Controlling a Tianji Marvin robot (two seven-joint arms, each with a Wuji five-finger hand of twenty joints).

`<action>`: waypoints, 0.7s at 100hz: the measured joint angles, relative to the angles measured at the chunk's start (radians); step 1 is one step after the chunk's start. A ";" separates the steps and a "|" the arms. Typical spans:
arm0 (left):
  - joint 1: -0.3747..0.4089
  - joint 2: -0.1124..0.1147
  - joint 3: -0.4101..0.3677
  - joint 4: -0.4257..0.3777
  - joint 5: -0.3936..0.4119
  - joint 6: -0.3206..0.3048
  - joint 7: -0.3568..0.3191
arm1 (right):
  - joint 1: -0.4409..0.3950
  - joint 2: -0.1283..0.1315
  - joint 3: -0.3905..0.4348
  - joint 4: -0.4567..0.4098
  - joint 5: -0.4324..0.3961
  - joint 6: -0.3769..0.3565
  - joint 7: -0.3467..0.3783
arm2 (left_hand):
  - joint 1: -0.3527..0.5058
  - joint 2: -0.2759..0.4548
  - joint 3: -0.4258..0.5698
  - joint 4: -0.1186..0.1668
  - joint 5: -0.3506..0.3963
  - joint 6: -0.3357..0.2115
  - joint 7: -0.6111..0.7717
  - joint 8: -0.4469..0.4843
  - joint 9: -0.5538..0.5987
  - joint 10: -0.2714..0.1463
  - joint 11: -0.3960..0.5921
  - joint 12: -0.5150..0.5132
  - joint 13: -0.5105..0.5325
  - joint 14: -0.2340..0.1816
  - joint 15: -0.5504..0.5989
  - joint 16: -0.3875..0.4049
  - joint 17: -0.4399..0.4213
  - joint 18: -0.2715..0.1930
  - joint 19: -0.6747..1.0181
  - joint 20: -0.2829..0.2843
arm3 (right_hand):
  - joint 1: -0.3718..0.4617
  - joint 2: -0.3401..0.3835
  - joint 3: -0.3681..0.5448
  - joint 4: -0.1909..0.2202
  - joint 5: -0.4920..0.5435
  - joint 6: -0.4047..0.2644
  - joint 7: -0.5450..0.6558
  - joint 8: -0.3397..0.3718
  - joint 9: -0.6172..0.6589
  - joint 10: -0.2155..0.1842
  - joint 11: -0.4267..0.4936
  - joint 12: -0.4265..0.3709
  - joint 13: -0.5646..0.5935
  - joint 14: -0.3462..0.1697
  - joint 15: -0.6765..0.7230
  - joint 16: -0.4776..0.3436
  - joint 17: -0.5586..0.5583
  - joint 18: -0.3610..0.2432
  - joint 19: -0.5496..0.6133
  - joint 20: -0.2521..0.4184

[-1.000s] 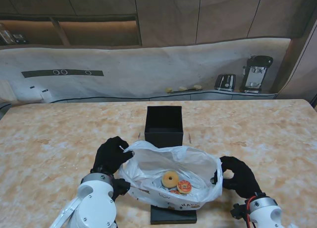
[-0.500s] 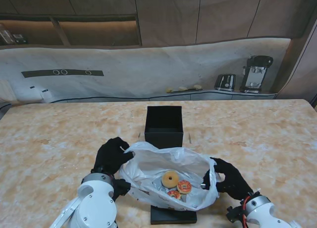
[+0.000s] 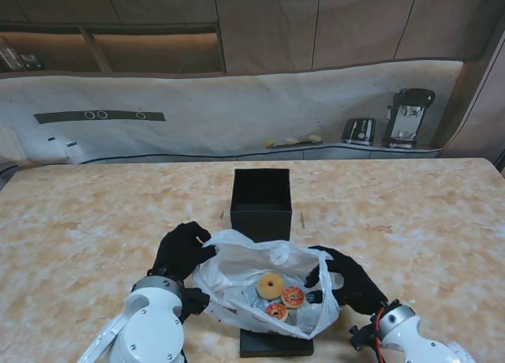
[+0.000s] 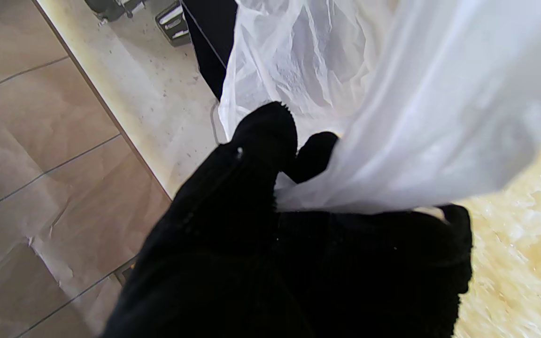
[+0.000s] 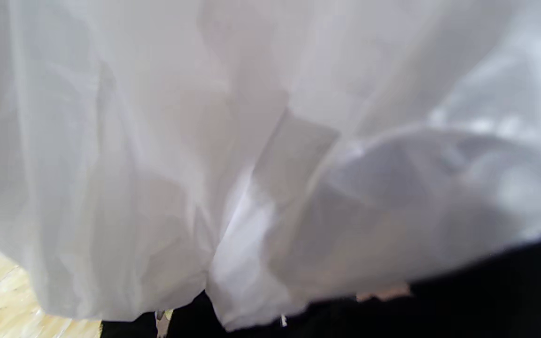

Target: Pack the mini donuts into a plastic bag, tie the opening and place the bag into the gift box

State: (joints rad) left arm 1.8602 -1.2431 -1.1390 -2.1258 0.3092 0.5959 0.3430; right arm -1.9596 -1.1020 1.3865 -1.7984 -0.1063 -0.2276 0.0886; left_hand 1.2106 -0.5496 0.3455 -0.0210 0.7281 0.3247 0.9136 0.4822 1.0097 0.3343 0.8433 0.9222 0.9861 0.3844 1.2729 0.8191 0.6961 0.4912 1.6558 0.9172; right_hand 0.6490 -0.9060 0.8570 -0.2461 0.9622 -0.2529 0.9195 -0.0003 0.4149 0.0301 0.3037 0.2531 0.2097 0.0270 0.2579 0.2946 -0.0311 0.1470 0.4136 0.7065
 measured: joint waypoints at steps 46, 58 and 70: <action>-0.004 0.045 -0.025 -0.011 -0.010 -0.045 -0.144 | 0.047 -0.015 -0.067 0.023 0.017 -0.046 -0.063 | -0.001 -0.027 0.086 0.000 0.066 -0.023 -0.064 0.039 0.030 -0.001 -0.115 0.098 0.000 0.001 -0.077 0.000 -0.011 0.000 -0.051 0.000 | -0.209 -0.130 0.268 0.027 -0.118 -0.006 -0.290 0.167 -0.104 -0.001 0.012 0.000 -0.027 -0.001 0.002 -0.001 0.002 -0.010 -0.013 0.023; -0.009 0.054 -0.033 -0.010 -0.027 -0.066 -0.181 | 0.054 -0.019 -0.079 0.029 0.025 -0.062 -0.078 | -0.002 -0.027 0.107 0.000 0.078 -0.020 -0.079 0.064 0.040 -0.001 -0.143 0.121 0.003 -0.001 -0.115 0.000 -0.007 0.001 -0.093 0.000 | -0.259 -0.155 0.308 0.027 -0.178 -0.013 -0.322 0.179 -0.126 0.001 0.013 -0.001 -0.027 -0.001 0.002 -0.001 0.002 -0.010 -0.013 0.023; -0.014 0.063 -0.041 -0.006 -0.046 -0.101 -0.217 | 0.060 -0.023 -0.091 0.036 0.034 -0.069 -0.095 | -0.002 -0.027 0.113 0.000 0.078 -0.015 -0.103 0.113 0.040 0.009 -0.173 0.165 0.003 -0.001 -0.154 0.014 -0.006 0.008 -0.139 0.000 | -0.291 -0.183 0.341 0.027 -0.239 -0.014 -0.349 0.180 -0.164 0.004 0.013 0.001 -0.029 -0.001 0.002 -0.001 0.002 -0.011 -0.013 0.023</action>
State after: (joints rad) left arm 1.8462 -1.1798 -1.1801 -2.1320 0.2630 0.4947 0.1265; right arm -1.8991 -1.1253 1.2955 -1.7621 -0.0727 -0.2966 -0.0067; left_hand 1.2089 -0.5770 0.4582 -0.0210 0.8059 0.3102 0.8103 0.5952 1.0497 0.3438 0.6703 1.0867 0.9894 0.3836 1.1191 0.8336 0.6901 0.4991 1.5165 0.9172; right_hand 0.3582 -1.0888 1.1982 -0.2193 0.7230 -0.2671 0.5706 0.1794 0.2511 0.0337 0.3170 0.2544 0.1805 0.0263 0.2595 0.2933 -0.0293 0.1361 0.4004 0.7298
